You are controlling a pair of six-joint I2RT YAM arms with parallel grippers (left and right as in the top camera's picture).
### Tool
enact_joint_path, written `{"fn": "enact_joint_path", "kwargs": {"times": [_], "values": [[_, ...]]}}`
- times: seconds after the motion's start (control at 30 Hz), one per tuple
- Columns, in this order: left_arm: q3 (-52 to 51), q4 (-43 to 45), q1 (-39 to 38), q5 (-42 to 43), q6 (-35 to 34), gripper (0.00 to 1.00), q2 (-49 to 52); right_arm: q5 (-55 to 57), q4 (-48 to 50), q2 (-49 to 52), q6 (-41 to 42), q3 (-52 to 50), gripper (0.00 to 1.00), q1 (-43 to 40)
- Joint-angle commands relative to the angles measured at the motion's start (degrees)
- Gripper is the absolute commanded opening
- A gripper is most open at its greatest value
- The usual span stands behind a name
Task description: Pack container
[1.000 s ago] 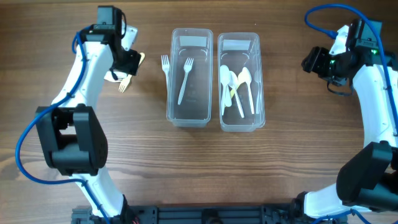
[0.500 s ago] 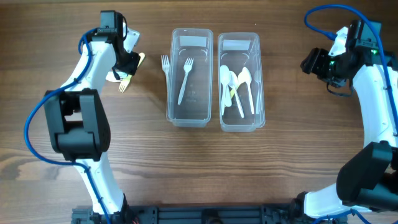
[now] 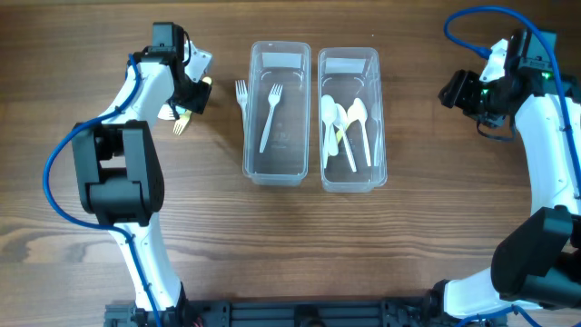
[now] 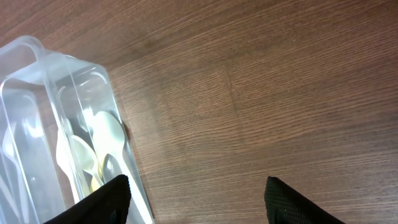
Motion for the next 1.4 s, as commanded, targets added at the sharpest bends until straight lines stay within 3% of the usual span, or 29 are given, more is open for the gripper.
{"fn": "enact_joint_path", "kwargs": {"times": [0.0,0.2,0.27,0.53,0.73,1.37], "values": [[0.83,-1.64,-0.26,1.53,0.74,0.53,2.99,-0.96,0.17,0.74,0.72,-0.20,0.69,0.13],[0.83,-2.82,-0.31,1.51,0.72,0.46,5.11,-0.96,-0.02,0.74,0.70,-0.20,0.69,0.13],[0.83,-2.93,-0.31,1.49,0.72,0.35,5.11,-0.96,-0.04,0.74,0.68,-0.20,0.69,0.13],[0.85,-5.77,-0.31,1.49,0.72,0.22,5.07,-0.96,0.00,0.74,0.68,-0.20,0.69,0.13],[0.85,-9.46,-0.31,1.49,0.68,0.07,4.96,-0.96,0.33,0.74,0.68,-0.20,0.69,0.13],[0.85,-9.57,-0.92,1.49,-1.33,0.04,-8.74,-0.96,0.42,0.74,0.68,-0.20,0.69,0.13]]}}
